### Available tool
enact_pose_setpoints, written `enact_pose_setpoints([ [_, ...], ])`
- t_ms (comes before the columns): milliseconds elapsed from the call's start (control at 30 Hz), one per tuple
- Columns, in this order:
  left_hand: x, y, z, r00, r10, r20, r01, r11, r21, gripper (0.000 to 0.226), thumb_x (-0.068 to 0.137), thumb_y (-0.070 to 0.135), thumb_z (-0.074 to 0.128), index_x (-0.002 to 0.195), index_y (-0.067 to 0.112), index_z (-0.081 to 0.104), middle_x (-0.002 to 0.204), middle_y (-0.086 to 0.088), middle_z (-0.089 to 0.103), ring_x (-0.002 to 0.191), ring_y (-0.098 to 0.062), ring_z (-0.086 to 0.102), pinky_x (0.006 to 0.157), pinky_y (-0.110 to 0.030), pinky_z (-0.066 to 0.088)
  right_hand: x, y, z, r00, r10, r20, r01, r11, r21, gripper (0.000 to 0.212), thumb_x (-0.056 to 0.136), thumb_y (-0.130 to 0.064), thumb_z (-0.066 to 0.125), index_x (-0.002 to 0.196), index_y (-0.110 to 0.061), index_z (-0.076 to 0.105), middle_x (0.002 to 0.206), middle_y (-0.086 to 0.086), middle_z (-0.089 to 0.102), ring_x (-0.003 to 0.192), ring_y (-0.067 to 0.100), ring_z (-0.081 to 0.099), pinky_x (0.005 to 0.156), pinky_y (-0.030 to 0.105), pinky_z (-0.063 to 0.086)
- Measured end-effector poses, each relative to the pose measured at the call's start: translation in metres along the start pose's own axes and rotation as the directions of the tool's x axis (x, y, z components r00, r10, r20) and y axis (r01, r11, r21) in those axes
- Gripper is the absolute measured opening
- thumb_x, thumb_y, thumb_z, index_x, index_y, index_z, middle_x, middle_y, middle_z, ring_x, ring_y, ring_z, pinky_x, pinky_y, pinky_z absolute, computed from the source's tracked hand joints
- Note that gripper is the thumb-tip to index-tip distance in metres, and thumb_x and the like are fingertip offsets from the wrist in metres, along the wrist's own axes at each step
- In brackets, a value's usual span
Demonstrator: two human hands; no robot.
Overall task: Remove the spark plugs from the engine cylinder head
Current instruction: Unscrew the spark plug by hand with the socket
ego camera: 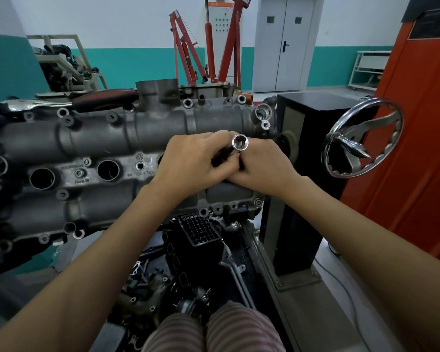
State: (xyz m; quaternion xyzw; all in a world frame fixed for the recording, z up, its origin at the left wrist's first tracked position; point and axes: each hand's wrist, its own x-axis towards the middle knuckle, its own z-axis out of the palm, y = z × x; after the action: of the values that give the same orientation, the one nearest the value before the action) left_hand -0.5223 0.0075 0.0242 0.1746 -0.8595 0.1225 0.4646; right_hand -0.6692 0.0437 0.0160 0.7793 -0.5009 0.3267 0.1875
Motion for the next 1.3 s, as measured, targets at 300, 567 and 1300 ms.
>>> enact_pose_setpoints([
  [300,-0.0009,-0.0029,0.0006,0.999,-0.034,0.037,0.034,0.999,0.009,0.053,0.089,0.048,0.04,0.071,0.006,0.067,0.059,-0.002,0.063,0.053,-0.02,0.058,0.046,-0.04,0.044,0.0004,0.0013,0.0004,1.0,-0.019,0.007,0.02,0.999,-0.048,0.052,0.079,-0.045,0.03,0.092,-0.008,0.066,0.073,0.006,0.067,0.065,0.025,0.062,0.051,0.029,0.042],
  [567,0.0007,0.0012,-0.0017,1.0,-0.005,0.001,0.005,1.0,-0.021,0.022,0.081,0.027,0.052,0.065,0.018,0.04,0.056,0.013,0.04,0.045,-0.014,0.042,0.04,-0.027,0.033,0.0009,0.0004,0.0005,1.0,0.01,0.022,-0.01,1.0,-0.005,0.052,0.075,-0.05,0.032,0.088,-0.006,0.058,0.074,0.002,0.063,0.065,0.022,0.06,0.052,0.031,0.043],
  [1300,-0.001,-0.004,0.0004,1.0,0.008,-0.012,-0.008,0.999,0.034,0.043,0.088,0.039,0.05,0.061,0.007,0.058,0.051,-0.001,0.056,0.044,-0.02,0.053,0.038,-0.034,0.039,-0.0004,0.0012,0.0009,1.0,0.002,-0.014,-0.002,1.0,-0.001,0.038,0.077,-0.046,0.042,0.072,-0.014,0.063,0.055,0.0,0.06,0.05,0.018,0.055,0.042,0.017,0.023],
])
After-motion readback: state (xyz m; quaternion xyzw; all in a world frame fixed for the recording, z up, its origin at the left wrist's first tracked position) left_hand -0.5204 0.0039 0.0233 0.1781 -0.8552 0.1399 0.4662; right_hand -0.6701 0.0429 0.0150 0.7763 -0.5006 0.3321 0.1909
